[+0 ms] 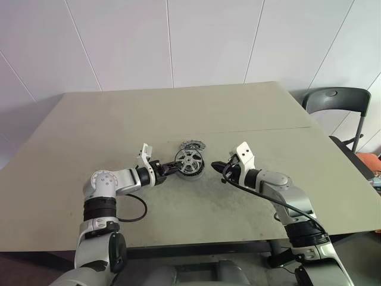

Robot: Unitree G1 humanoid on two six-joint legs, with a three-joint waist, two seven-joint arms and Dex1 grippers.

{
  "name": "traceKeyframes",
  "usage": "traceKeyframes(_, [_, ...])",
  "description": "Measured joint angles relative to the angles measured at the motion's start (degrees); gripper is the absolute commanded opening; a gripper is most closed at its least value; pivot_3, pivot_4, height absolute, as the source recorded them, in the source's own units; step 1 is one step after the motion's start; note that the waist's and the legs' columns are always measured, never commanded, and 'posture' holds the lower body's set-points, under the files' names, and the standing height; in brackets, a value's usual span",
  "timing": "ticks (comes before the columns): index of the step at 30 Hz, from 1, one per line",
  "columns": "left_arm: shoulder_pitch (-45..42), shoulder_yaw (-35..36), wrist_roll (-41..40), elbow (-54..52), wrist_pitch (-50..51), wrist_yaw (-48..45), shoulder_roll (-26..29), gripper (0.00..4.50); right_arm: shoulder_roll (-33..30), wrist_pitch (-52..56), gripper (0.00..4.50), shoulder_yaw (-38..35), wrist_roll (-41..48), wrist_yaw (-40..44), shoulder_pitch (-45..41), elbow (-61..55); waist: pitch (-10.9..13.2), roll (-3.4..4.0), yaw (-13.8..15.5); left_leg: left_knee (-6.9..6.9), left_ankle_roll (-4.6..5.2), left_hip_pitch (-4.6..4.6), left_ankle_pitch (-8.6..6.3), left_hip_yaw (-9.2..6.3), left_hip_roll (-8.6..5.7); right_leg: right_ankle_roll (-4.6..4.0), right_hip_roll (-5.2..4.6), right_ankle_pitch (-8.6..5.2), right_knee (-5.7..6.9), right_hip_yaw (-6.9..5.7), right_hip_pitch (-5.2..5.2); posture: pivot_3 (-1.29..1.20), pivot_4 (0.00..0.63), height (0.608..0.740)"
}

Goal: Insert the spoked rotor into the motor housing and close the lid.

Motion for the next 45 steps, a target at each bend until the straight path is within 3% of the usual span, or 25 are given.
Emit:
traceKeyframes(13, [0.1, 0.3, 0.0, -0.2, 0.8, -0.3, 0.4, 0.39, 0.4, -0.2, 0.0, 0.1, -0.8, -0.6, 0.0, 0.5, 0.0, 0.0, 0.0, 0.0, 0.0, 0.01, 0.0, 0.0, 0.0, 0.0, 0.0, 0.0, 0.0, 0.0, 0.0, 0.0, 0.0, 0.74])
traceKeyframes(17, [0.3, 0.3, -0.1, -0.2, 0.8, -0.7, 0.4, 1.8, 0.5, -0.2, 0.0, 0.1, -1.0, -0.7, 0.0, 0.5, 0.0, 0.0, 0.0, 0.0, 0.0, 0.01, 0.0, 0.0, 0.0, 0.0, 0.0, 0.0, 0.0, 0.0, 0.0, 0.0, 0.0, 0.74])
traceKeyframes(23, [-0.1, 0.0, -0.9, -0.2, 0.4, -2.0, 0.2, 3.52, 0.6, -0.2, 0.0, 0.2, -1.1, -0.7, 0.0, 0.5, 0.0, -0.01, 0.0, 0.04, -0.03, 0.09, 0.02, 0.0, 0.0, -0.02, 0.01, 0.03, 0.03, 0.0, 0.12, 0.0, 0.0, 0.74])
traceKeyframes(28, [-0.2, -0.3, -0.5, -0.1, -0.4, -2.4, 0.4, 3.52, 1.0, -0.2, 0.0, 0.2, -1.1, -0.8, 0.1, 0.5, 0.0, -0.01, 0.0, 0.1, -0.05, 0.15, 0.04, 0.0, 0.01, 0.0, 0.03, 0.07, 0.03, 0.0, 0.21, 0.0, 0.0, 0.74])
traceKeyframes(33, [-0.2, -4.8, 1.7, -0.8, -2.2, -4.8, 4.0, 3.52, 1.1, -0.5, 0.0, 0.2, -1.6, -0.8, 0.2, 0.7, 0.0, -0.01, -0.1, 0.08, -0.07, 0.14, 0.04, 0.0, 0.04, -0.02, 0.08, 0.08, 0.04, 0.0, 0.18, 0.0, 0.0, 0.74])
traceKeyframes(40, [-0.2, -11.3, 6.0, -7.7, -3.8, -6.5, 10.0, 3.52, 1.2, -1.3, 0.0, 0.5, -2.0, -0.9, 0.2, 1.2, 0.0, -0.01, -0.6, 0.01, -0.08, 0.05, 0.05, 0.01, 0.11, -0.06, 0.15, 0.11, 0.03, 0.02, 0.01, 0.0, 0.0, 0.74])
traceKeyframes(45, [0.0, -17.0, 11.3, -14.5, -10.6, -8.1, 13.3, 3.52, 1.5, -1.5, 0.0, 0.9, -2.1, -0.9, 0.2, 1.9, 0.0, -0.01, 0.0, 0.0, -0.08, 0.03, 0.05, 0.04, 0.11, -0.07, 0.14, 0.11, -0.01, 0.02, 0.01, 0.0, 0.0, 0.74])
